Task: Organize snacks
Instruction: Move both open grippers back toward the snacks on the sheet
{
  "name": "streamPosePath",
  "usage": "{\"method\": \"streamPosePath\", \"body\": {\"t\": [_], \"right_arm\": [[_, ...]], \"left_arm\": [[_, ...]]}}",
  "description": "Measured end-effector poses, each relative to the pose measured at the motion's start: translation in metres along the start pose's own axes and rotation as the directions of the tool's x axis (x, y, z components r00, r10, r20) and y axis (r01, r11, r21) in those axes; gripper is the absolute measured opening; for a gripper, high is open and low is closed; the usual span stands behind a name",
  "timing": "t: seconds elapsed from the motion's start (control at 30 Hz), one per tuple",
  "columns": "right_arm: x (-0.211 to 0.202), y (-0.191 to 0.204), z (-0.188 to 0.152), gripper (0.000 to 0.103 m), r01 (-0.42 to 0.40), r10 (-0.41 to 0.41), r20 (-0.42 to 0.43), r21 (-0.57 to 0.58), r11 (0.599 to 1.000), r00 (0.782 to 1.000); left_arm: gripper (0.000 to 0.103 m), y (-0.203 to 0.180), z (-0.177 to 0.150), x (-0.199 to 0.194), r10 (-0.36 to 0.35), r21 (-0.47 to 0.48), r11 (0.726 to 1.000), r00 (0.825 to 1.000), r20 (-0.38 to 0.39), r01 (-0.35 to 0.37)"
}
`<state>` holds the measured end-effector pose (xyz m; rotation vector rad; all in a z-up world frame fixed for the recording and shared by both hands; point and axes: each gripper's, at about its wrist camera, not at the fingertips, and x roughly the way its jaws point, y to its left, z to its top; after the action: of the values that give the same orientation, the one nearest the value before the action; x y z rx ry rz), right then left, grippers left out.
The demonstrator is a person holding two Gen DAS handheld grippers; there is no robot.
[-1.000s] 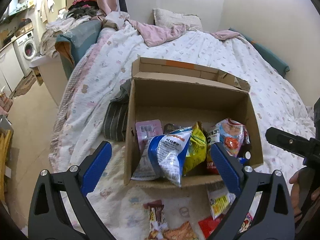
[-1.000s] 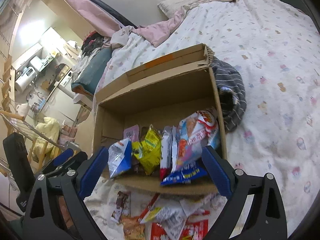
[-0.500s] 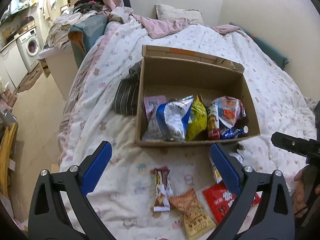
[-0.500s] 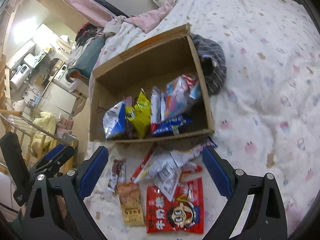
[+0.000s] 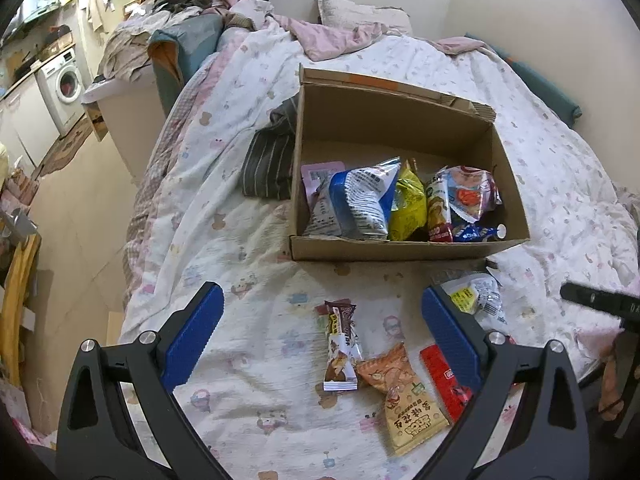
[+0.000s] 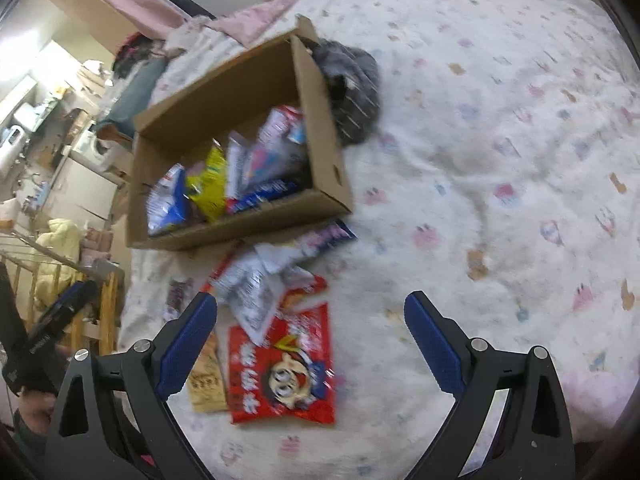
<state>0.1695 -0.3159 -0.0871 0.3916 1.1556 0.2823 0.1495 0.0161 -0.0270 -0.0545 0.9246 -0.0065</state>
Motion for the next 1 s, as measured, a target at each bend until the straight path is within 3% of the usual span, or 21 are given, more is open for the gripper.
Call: {"method": "streamPosePath", "body": {"t": [0.3,0.37,0.53,0.63,0.7,0.87,1.0], "right_arm": [[0.029,0.013,-0.019,0.097,0.014,-0.026,-0.159,-0.082,0.997,0.987],[0.045,0.021,-0.025,0.097,0.01,-0.034,-0.228,-0.106,0.994,0.973],[0.081,0.05,-0.035,0.097,0.054,-0.112,-0.305,-0.193,0.98,0.946],[0.104,0.069,-0.039,0.103,0.089,-0.179,-0.333,-0.269,0.959,0.926],[0.123,0.078,-0.044,0.103,0.123,-0.236,-0.364,-0.308,0.943,0.901],[0.139,0.091,-0.052,0.103,0.189,-0.323,-0.331,-0.378,0.907,0.887],[0.133,0.092,-0.052,0.099,0.158,-0.304,-0.338,-0.398,0.904,0.891]], "left_arm": [[0.098,0.012,0.0,0.009,0.004,-0.058,0.998,1.0,-0.017,-0.005],[0.098,0.013,0.0,0.01,0.01,-0.061,0.998,1.0,-0.024,-0.011],[0.098,0.023,0.001,0.009,-0.009,-0.112,0.994,0.999,-0.036,0.005],[0.098,0.029,0.0,0.006,-0.003,-0.122,0.993,0.999,-0.033,-0.001],[0.098,0.035,-0.002,0.004,0.01,-0.124,0.992,1.0,-0.028,-0.014],[0.098,0.052,-0.01,0.005,0.035,-0.141,0.989,0.998,-0.049,-0.042],[0.098,0.059,-0.013,0.01,0.035,-0.166,0.985,0.997,-0.076,-0.047]]}}
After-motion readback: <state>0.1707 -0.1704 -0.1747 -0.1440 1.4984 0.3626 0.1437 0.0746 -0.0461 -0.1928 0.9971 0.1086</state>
